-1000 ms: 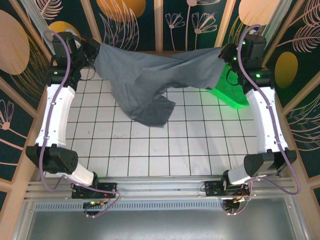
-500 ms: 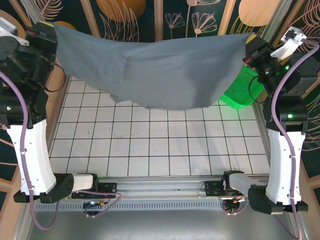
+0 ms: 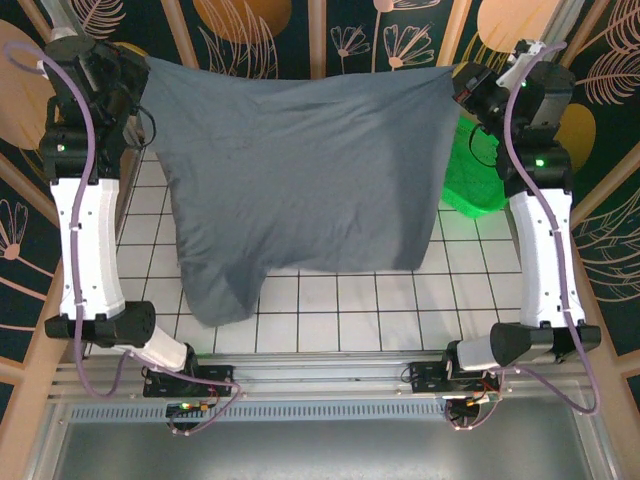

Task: Fold and stack the t-shirts

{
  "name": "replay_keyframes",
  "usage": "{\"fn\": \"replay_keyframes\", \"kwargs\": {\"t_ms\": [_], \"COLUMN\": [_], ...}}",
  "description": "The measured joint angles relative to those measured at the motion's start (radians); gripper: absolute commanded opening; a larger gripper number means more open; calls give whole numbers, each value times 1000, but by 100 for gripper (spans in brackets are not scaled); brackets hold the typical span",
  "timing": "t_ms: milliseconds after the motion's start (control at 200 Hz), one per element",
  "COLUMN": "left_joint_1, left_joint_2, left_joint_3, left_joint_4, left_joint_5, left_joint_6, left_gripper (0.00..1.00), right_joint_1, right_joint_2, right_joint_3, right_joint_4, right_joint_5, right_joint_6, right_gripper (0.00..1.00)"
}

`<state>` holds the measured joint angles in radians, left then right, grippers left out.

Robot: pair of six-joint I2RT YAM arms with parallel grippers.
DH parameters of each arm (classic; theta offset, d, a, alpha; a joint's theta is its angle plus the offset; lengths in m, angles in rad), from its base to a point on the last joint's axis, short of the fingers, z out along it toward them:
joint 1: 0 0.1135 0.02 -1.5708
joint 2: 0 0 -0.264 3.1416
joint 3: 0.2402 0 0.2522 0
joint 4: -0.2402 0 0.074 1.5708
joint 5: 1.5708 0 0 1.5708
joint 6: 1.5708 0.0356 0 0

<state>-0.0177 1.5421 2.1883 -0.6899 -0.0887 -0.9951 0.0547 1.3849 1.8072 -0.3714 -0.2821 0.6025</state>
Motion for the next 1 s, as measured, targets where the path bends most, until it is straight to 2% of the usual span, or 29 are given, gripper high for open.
{"fn": "replay_keyframes", "kwargs": {"t_ms": [110,315,525,676,791,921,996], "left_joint_1": [0,0,0,0,0,0,0], "left_joint_2": [-122,-459,-662,-726,-718,-601,-504], "left_joint_3": [-138,-537,-768,-782,-716,-574,-522], "left_joint_4": [59,251,384,428,448,443,453], "left_joint_5": [-3,-26,-53,-68,-82,-117,-149], "left_joint_6": [7,-6,-21,-20,-20,-21,-20], "left_gripper": [0,0,0,0,0,0,0], "right_joint_1": [-1,-1,0,0,0,5,19], "right_joint_2": [-78,-286,-438,-493,-478,-360,-238], "right_joint_3": [-84,-321,-441,-440,-401,-327,-273], "right_joint_4": [15,53,62,71,89,129,149], "right_joint_5": [0,0,7,36,42,36,31], "right_joint_6": [5,6,-2,-21,-20,-16,-13], "right_gripper": [0,0,0,0,0,0,0]}}
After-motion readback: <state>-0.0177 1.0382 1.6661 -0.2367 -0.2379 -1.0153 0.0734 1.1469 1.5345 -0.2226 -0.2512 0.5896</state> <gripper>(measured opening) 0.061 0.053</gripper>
